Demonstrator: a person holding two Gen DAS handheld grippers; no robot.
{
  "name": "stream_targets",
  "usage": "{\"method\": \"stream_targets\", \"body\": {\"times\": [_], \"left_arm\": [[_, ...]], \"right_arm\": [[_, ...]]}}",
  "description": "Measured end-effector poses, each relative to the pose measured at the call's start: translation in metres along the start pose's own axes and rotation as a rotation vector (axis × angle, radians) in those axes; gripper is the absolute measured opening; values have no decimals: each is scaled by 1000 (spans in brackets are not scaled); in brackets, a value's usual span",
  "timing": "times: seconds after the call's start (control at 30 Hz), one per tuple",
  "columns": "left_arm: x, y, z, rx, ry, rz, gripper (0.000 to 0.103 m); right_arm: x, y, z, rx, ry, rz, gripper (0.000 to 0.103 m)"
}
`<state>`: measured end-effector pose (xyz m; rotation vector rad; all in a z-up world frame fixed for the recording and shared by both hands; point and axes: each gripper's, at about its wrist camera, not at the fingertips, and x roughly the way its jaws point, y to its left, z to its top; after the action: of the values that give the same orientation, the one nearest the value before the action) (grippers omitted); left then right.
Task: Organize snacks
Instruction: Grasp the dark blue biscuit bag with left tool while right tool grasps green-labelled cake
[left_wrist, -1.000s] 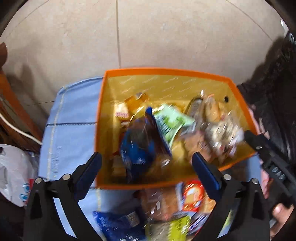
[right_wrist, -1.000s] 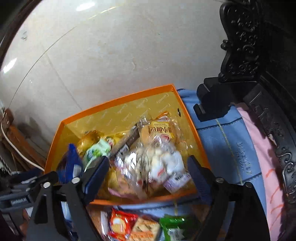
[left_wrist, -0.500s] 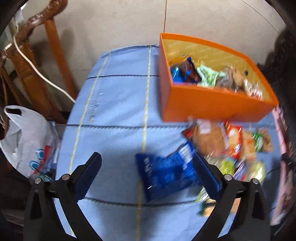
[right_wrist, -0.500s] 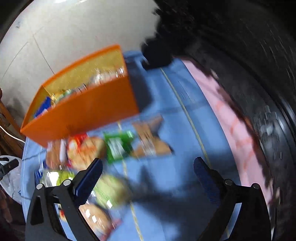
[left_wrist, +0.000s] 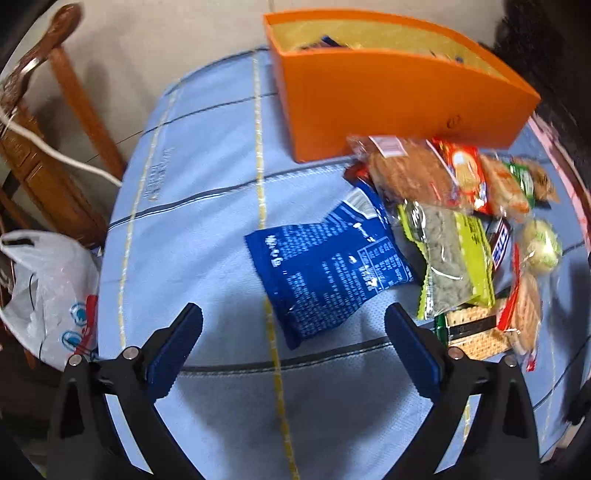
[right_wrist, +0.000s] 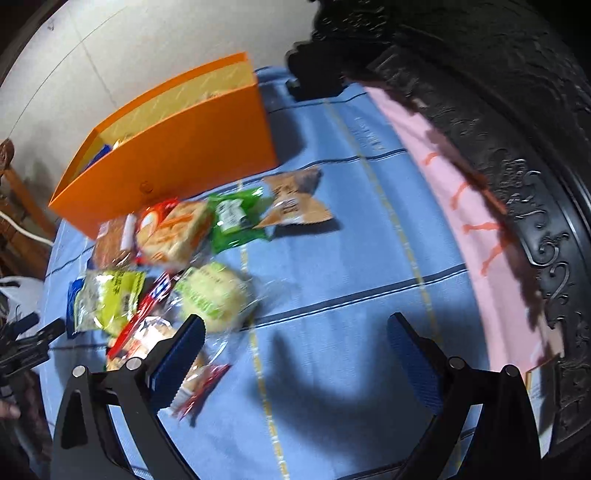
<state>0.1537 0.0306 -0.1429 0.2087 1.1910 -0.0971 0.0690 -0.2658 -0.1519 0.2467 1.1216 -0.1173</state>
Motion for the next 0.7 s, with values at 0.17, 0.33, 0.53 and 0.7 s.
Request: {"method": "stream_targets", "body": {"times": [0.17, 0.33, 0.53, 0.7], "left_arm": [[18, -11, 8, 57, 19, -23, 97], [35, -22, 23, 148, 22, -14, 97], [56, -28, 36, 189, 42, -12, 97], [62, -16, 36, 148, 32, -51, 84]], "right_arm": [[5, 6, 5, -16, 6, 28, 99], [17, 10, 10, -39, 31, 45, 99], [36, 26, 13, -101, 64, 33, 99], [55, 50, 19, -156, 79, 48, 99]]}}
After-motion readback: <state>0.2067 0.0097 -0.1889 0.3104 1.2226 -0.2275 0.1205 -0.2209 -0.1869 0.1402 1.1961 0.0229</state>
